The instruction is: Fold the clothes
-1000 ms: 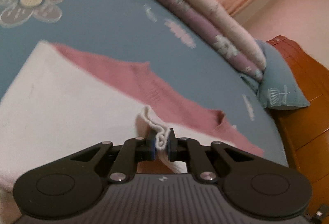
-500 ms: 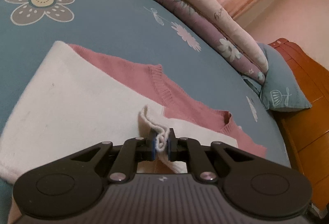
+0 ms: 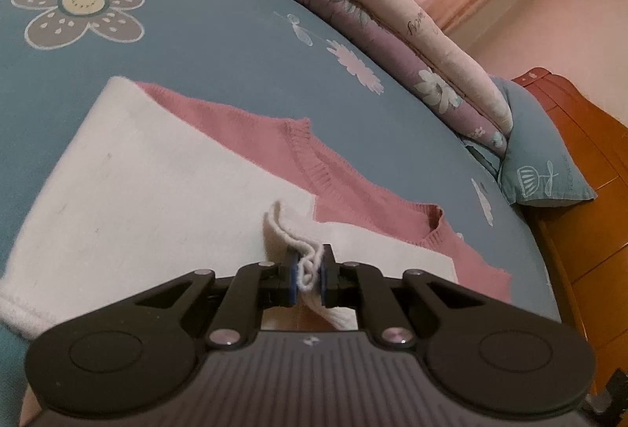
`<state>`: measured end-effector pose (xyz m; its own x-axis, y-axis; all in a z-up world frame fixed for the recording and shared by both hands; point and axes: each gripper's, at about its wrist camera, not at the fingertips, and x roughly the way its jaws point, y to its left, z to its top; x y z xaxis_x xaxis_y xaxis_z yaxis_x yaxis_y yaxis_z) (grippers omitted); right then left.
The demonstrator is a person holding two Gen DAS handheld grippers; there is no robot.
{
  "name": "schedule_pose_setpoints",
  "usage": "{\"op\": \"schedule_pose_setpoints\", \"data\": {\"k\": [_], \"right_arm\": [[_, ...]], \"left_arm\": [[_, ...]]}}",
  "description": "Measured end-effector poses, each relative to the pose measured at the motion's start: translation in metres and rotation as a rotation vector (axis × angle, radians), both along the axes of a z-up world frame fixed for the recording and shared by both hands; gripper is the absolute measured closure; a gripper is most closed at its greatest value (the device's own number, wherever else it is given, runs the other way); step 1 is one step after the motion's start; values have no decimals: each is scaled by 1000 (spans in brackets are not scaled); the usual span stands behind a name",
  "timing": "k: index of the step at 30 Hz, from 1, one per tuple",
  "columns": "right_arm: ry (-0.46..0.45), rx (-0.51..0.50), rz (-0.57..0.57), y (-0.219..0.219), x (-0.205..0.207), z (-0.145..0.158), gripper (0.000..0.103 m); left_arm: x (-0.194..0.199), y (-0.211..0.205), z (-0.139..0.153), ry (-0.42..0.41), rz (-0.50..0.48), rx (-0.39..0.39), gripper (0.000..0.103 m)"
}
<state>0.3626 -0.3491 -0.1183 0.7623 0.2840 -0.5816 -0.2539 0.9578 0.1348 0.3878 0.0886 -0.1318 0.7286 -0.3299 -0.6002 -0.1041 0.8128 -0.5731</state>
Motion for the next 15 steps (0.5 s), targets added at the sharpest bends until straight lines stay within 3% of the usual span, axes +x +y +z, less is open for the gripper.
{"op": "schedule_pose_setpoints", "data": {"k": [5,8,10,13,15], "right_arm": [[-38,48,27,0,-9,9,80],[-1,-39,23,13,-5,-5,78],[-14,-51,20,16,-5,-5,78],[0,10,1,9,-5,0,77],[-6,61,-3,3,-7,3,77]], "left_arm": [[-2,4,-2,8,7,-13,92],[-7,9,2,26,32,-18,90],[-13,12,15,17,61,21,86],[-19,7,44,-43,51,64,82],[-13,-12,62,-84,-4,74,69]]}}
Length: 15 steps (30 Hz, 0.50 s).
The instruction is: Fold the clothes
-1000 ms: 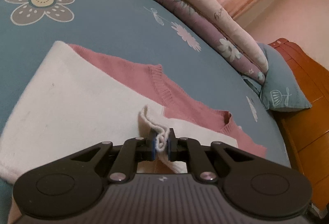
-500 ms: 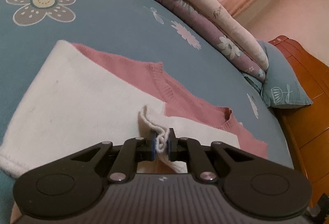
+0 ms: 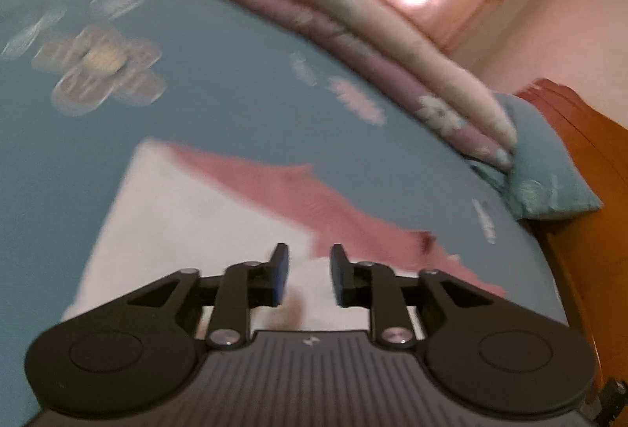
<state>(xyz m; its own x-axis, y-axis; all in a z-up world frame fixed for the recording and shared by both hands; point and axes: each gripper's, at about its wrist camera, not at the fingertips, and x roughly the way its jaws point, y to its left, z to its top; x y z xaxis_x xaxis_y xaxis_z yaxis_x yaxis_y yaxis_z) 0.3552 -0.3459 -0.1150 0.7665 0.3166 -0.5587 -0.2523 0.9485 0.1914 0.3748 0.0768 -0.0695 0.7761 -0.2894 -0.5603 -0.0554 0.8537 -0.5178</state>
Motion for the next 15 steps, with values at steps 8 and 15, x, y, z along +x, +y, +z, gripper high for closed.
{"op": "schedule_pose_setpoints", "data": {"k": [8,15], "right_arm": [[9,26,13,-2,-2,-4,73],[21,52,18,-7,2,-7,69]], "left_arm": [[78,-167,6,23,-422,-148,65],[132,-268,-38,133,-557,-278,65]]}}
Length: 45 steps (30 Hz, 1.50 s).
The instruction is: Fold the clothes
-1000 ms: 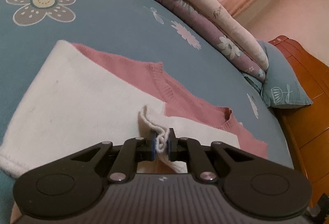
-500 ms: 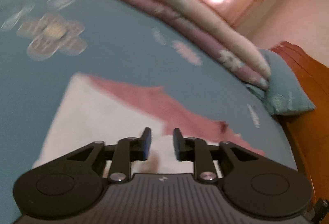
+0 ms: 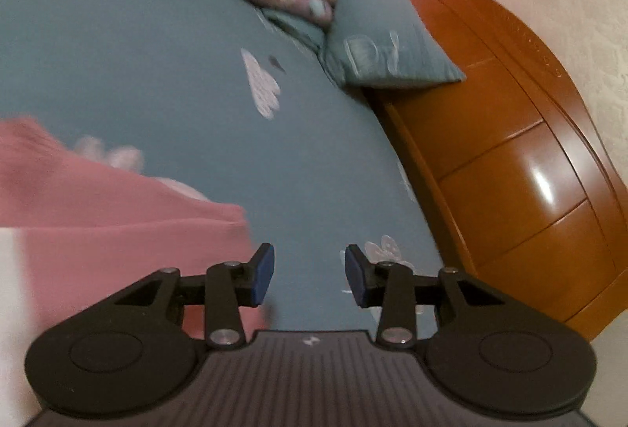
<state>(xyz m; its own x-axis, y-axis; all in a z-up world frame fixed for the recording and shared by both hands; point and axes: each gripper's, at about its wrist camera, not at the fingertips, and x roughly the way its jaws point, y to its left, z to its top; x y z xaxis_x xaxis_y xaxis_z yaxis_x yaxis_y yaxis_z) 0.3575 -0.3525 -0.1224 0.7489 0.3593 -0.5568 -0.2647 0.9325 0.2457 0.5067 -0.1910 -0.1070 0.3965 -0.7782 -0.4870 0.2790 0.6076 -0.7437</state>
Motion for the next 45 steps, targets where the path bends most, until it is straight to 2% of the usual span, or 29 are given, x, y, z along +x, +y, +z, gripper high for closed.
{"op": "schedule_pose_setpoints", "data": {"k": [2,5,10,13,15,18,20,23,26,28,30,33,36,37,39,40,42,45], "right_arm": [[3,8,-1,0,2,-1,66],[4,13,3,1,2,-2,61],[-6,-4,11,1,0,-3,60],[-1,-1,9,-1,0,-3,59],[11,-6,0,-2,1,-5,53],[16,-9,-1,-1,-1,-7,51],[14,-11,7,-2,-2,-7,51],[19,7,12,-5,-2,-8,51],[20,10,16,-6,-3,-8,51],[18,0,18,-5,-4,-7,51],[18,-10,21,-4,-4,-6,51],[11,-8,24,-6,-6,-3,51],[-30,40,-3,-16,-9,4,52],[-48,64,-15,-20,-10,7,54],[-80,129,-29,-27,-13,12,67],[-82,150,-30,-28,-13,12,77],[-70,176,-22,-28,-11,11,81],[-26,176,1,-22,-7,3,83]], "left_arm": [[10,-6,-10,18,16,30,65],[21,-7,-26,38,63,143,65],[24,4,-23,28,116,88,64],[25,1,-15,23,84,44,58],[25,-7,-11,-5,68,78,56],[34,-10,-8,-18,100,127,56],[37,-8,-10,9,106,122,56],[29,-10,-2,-14,61,89,56],[22,-18,-2,-13,3,109,53],[24,-25,-8,-7,15,156,53],[33,-31,-20,26,27,154,53],[41,-39,-33,30,29,132,53],[40,-43,-28,22,36,144,53],[39,-42,-23,15,29,144,53],[32,-35,-11,-6,15,134,46],[27,-30,-5,-16,4,126,43],[20,-23,0,-19,-14,113,37],[12,-14,-3,-5,-17,104,37]]}}
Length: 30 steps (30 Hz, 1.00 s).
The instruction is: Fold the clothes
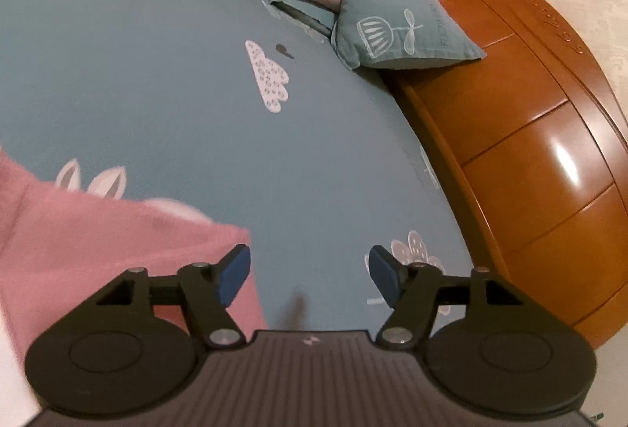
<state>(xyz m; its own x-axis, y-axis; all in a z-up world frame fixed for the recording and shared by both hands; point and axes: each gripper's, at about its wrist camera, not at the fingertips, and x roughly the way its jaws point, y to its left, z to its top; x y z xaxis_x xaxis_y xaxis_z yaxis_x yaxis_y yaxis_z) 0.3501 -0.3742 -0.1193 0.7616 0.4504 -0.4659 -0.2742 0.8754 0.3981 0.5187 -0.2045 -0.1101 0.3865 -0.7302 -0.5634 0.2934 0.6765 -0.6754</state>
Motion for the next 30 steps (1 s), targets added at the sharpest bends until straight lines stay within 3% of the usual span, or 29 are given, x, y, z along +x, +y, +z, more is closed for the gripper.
{"op": "schedule_pose_setpoints", "data": {"k": [9,13,19,23,26,30], "right_arm": [[37,-54,2,4,3,-9,83],[35,-52,4,3,2,-10,83],[37,-55,6,1,1,-9,83],[38,-62,4,2,1,-9,82],[37,-71,5,2,4,-9,82],[33,-77,8,2,5,-10,82]], "left_arm": [[21,-15,-35,45,23,-45,36],[23,-23,-32,35,27,-38,36],[-8,-9,-16,32,-69,-93,35],[-19,-5,-27,77,-124,-107,32],[-13,-4,-39,96,-98,-126,32],[5,0,-39,58,-23,-140,32]]}}
